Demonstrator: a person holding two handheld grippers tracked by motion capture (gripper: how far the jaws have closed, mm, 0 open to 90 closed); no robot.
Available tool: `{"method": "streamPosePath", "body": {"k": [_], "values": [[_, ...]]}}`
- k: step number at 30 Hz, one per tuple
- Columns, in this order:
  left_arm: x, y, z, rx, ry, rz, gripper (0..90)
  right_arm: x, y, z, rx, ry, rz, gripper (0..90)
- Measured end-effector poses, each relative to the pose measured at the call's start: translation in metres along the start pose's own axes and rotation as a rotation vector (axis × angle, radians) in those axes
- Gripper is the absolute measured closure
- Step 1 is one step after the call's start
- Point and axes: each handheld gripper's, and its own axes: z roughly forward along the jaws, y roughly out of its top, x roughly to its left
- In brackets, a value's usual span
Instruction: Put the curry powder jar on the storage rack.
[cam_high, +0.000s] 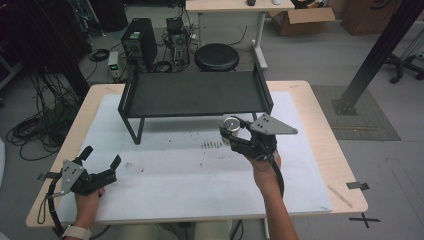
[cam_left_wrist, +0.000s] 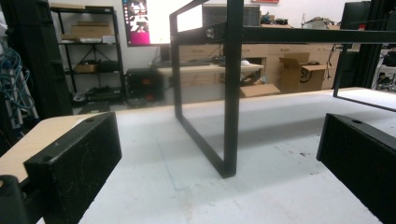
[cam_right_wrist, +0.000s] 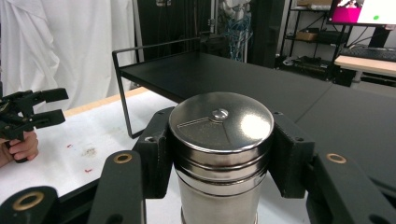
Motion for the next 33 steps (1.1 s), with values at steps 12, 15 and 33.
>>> {"method": "streamPosePath", "body": {"k": [12,15,33], "values": [[0.000,0.000,0.000,0.000,0.000,-0.001,0.2,0.001,0.024,0.020,-0.008,0.021,-0.029,48.8],[0.000,0.000,0.000,0.001,0.000,-0.001,0.2,0.001,0.031,0.026,-0.018,0.028,-0.028,48.8],[0.000,0.000,0.000,0.002,-0.001,-0.003,0.2,-0.006,0.065,0.074,-0.041,0.055,-0.043,48.8]]}}
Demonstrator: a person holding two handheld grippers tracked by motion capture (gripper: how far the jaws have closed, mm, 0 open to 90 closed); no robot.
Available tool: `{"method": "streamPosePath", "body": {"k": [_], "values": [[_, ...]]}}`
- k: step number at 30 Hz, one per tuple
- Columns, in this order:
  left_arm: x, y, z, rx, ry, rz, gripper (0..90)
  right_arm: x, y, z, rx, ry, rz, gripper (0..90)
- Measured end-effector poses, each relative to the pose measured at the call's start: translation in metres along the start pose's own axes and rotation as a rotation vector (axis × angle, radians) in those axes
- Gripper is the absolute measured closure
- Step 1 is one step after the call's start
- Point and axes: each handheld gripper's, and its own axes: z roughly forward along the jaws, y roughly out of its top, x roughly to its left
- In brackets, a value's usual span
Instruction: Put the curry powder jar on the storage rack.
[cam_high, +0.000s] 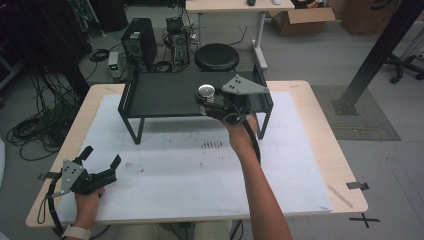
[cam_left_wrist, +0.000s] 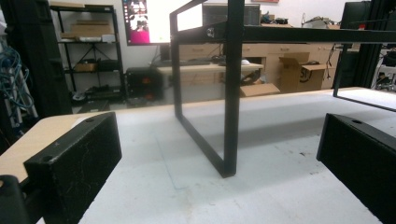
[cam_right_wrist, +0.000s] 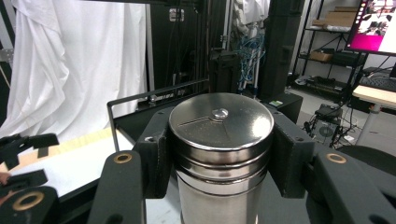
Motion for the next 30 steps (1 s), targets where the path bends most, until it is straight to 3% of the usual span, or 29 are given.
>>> {"method": "streamPosePath", "body": {"k": [15,30], "values": [[0.000,0.000,0.000,-0.002,0.000,0.002,0.2,-0.023,0.011,0.037,-0.007,-0.019,0.047,48.8],[0.000,0.000,0.000,-0.005,0.000,0.001,0.2,-0.038,0.001,0.085,0.043,-0.069,0.090,48.8]]}}
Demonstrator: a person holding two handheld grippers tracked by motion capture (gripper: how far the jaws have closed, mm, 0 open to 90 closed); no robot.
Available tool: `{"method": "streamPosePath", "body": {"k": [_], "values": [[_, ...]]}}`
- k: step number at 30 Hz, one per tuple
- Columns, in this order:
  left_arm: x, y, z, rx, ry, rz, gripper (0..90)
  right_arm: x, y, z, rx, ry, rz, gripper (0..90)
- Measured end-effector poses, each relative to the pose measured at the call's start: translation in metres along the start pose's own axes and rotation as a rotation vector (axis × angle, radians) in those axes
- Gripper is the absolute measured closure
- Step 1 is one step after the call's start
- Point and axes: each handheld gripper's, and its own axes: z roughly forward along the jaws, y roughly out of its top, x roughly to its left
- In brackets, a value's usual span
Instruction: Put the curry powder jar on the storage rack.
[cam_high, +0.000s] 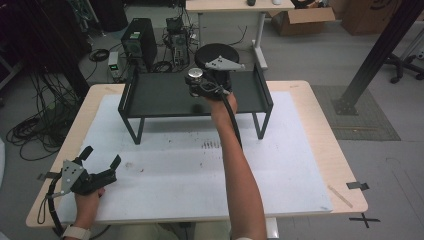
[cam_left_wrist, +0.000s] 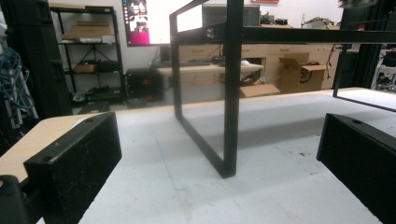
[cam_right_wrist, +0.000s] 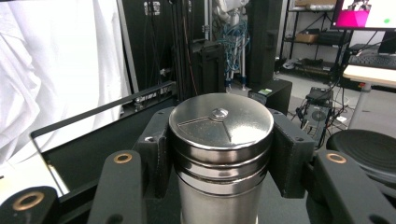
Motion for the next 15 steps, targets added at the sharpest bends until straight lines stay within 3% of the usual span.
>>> {"method": "streamPosePath", "body": {"k": [9,15], "values": [[0.000,0.000,0.000,0.000,0.000,0.000,0.2,-0.003,-0.006,0.026,0.062,-0.010,0.018,48.8],[0.000,0.000,0.000,0.000,0.000,0.001,0.2,-0.006,-0.011,0.034,0.107,-0.005,0.043,48.8]]}}
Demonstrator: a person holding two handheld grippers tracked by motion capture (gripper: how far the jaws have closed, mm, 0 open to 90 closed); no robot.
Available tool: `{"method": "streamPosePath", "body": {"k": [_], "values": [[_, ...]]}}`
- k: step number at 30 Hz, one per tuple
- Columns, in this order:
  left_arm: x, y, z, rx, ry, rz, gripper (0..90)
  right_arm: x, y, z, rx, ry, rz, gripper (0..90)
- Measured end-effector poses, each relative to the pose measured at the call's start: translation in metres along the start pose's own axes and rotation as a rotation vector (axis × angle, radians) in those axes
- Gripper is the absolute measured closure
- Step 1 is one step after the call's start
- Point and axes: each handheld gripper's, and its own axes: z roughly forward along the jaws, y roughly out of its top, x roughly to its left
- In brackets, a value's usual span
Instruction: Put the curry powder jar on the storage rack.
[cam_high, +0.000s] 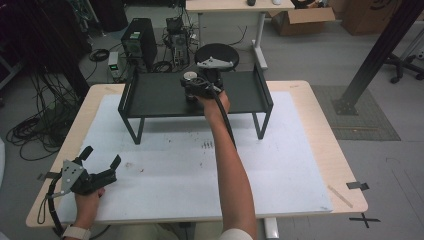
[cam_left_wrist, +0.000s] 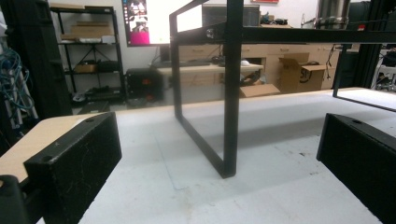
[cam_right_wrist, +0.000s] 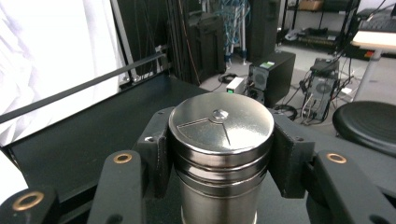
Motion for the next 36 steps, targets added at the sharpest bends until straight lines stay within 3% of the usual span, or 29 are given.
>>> {"method": "streamPosePath", "body": {"k": [16,19,29,36], "values": [[0.000,0.000,0.000,-0.001,0.001,0.001,0.2,-0.001,-0.002,0.004,0.021,0.016,-0.002,48.2],[0.000,0.000,0.000,-0.001,0.001,0.001,0.2,0.000,-0.002,0.004,0.015,0.013,0.000,41.5],[0.000,0.000,0.000,-0.001,0.000,0.002,0.2,-0.001,0.000,-0.001,-0.017,0.014,0.009,32.9],[0.000,0.000,0.000,-0.002,0.001,0.002,0.2,0.001,0.003,-0.009,-0.043,-0.001,0.009,20.3]]}}
